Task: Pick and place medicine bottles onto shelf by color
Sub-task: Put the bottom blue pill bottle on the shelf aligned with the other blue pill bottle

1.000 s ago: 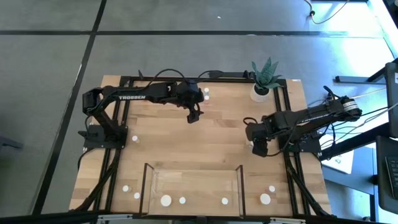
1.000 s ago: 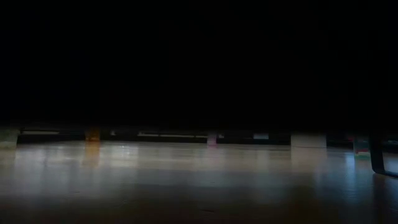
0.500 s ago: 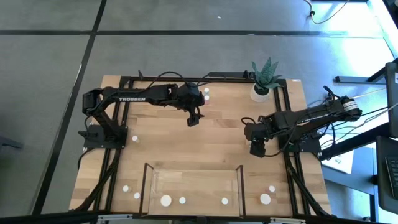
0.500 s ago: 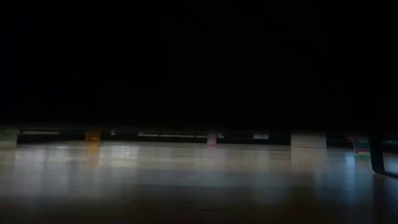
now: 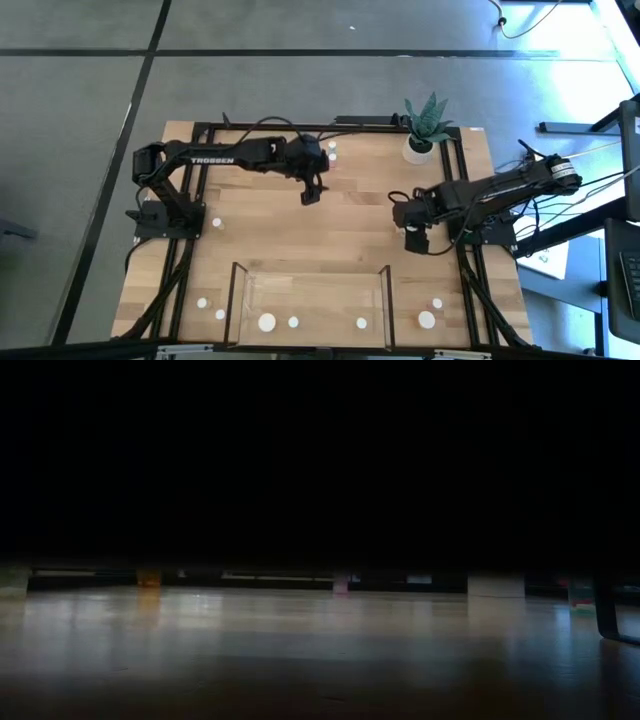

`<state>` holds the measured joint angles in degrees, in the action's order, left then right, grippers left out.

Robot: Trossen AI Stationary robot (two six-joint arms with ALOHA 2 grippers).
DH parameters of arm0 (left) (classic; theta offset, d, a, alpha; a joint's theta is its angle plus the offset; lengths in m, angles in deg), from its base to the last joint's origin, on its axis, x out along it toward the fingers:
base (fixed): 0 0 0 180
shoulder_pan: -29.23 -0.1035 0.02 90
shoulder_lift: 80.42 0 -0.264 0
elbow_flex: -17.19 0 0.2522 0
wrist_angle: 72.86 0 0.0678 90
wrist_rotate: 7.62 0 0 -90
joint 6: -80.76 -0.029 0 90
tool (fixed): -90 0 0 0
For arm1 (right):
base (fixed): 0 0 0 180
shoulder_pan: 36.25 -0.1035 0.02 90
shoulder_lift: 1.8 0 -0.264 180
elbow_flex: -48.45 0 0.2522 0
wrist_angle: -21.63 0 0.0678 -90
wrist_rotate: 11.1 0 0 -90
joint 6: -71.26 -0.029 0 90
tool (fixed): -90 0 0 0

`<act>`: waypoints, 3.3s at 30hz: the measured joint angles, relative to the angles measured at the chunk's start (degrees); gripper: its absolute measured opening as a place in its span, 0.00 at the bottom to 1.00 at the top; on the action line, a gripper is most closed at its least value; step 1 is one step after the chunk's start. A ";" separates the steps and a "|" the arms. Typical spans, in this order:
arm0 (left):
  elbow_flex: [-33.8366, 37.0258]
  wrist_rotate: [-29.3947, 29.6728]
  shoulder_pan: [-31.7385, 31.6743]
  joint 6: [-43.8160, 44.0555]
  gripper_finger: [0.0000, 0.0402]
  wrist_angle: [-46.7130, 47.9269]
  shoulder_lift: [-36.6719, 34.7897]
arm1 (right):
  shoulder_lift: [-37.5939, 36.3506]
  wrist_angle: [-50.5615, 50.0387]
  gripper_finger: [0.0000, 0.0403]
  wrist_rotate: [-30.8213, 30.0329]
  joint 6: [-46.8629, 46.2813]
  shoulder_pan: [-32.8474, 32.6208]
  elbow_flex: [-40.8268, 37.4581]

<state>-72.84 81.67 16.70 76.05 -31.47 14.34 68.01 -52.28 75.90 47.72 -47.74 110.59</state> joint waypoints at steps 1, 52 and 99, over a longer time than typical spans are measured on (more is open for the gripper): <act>0.00 0.00 0.15 0.00 0.79 0.08 0.00 | 0.01 -0.11 0.66 0.01 -0.03 0.00 -0.65; 0.00 0.00 2.13 -0.07 0.79 1.86 0.00 | -0.01 15.05 0.27 -2.04 -3.38 0.00 -12.19; 0.02 19.05 14.94 8.45 0.79 18.95 -7.36 | 32.81 5.27 0.30 -2.93 11.52 13.60 34.38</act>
<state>-72.82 100.72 31.65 84.50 -12.51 6.98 100.81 -47.01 72.97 59.24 -34.14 144.97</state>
